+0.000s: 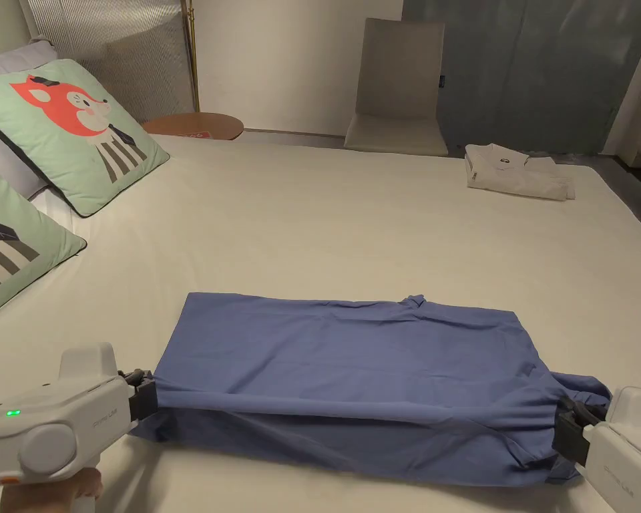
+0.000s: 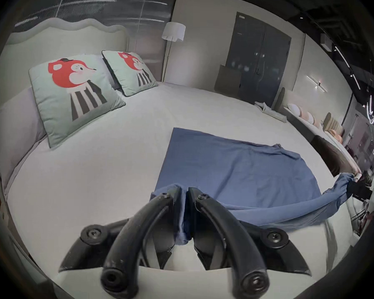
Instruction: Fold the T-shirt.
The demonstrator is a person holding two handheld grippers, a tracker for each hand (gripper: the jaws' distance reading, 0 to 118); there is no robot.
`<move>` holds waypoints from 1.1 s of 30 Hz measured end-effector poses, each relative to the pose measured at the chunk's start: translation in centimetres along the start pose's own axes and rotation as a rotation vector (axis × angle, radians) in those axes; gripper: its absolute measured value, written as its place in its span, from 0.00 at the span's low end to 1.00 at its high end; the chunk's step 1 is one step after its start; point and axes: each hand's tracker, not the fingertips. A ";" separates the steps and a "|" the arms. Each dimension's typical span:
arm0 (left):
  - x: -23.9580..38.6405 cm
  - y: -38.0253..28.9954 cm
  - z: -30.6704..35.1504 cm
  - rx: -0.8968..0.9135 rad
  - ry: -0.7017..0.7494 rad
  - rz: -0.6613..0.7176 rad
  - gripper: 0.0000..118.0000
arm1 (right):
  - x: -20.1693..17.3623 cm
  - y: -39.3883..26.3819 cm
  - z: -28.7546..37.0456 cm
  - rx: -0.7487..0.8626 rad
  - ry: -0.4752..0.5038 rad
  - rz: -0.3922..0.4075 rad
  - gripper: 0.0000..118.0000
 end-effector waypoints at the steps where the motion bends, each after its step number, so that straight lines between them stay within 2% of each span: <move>1: 0.2 0.5 -0.9 -0.003 0.002 -0.001 0.05 | -0.1 0.3 -1.1 -0.004 -0.006 0.008 0.07; 8: 1.2 1.3 -8.8 -0.072 0.032 -0.085 0.05 | -0.3 0.9 -9.3 -0.099 -0.074 0.041 0.07; 12: 1.4 0.6 -12.2 -0.129 0.056 -0.120 0.05 | 0.2 0.4 -13.1 -0.171 -0.100 0.021 0.07; 16: 1.2 -0.5 -14.2 -0.186 0.084 -0.114 0.05 | 0.1 -0.6 -14.2 -0.229 -0.104 0.023 0.08; 19: 1.5 -0.9 -14.1 -0.192 0.090 -0.095 0.11 | 0.9 -1.1 -14.5 -0.248 -0.104 -0.007 0.10; 21: 2.0 -0.6 -13.2 -0.166 0.093 -0.096 0.38 | 1.0 -0.5 -13.2 -0.223 -0.093 -0.009 0.30; 22: 2.3 -0.3 -12.8 -0.144 0.101 -0.104 0.51 | 0.4 0.6 -11.9 -0.203 -0.089 -0.003 0.43; 23: 2.5 0.0 -12.0 -0.122 0.098 -0.112 0.60 | 0.1 1.4 -10.8 -0.171 -0.088 0.007 0.59; 25: 3.3 1.0 -9.7 -0.041 0.047 -0.115 0.60 | -0.1 3.0 -8.3 -0.090 -0.077 0.028 0.63; 27: 4.1 2.1 -7.1 0.037 0.003 -0.109 0.61 | 0.0 3.6 -6.8 -0.004 -0.060 0.023 0.78; 28: 4.7 2.7 -5.6 0.075 -0.008 -0.104 0.64 | -0.2 4.3 -5.1 0.047 -0.046 0.022 0.82; 31: 6.4 3.5 -0.7 0.221 -0.057 -0.101 0.80 | -1.3 5.7 -0.5 0.177 -0.031 0.041 0.82; 33: 7.5 3.5 2.5 0.314 -0.088 -0.136 0.82 | -1.9 5.9 2.8 0.261 -0.038 0.070 0.83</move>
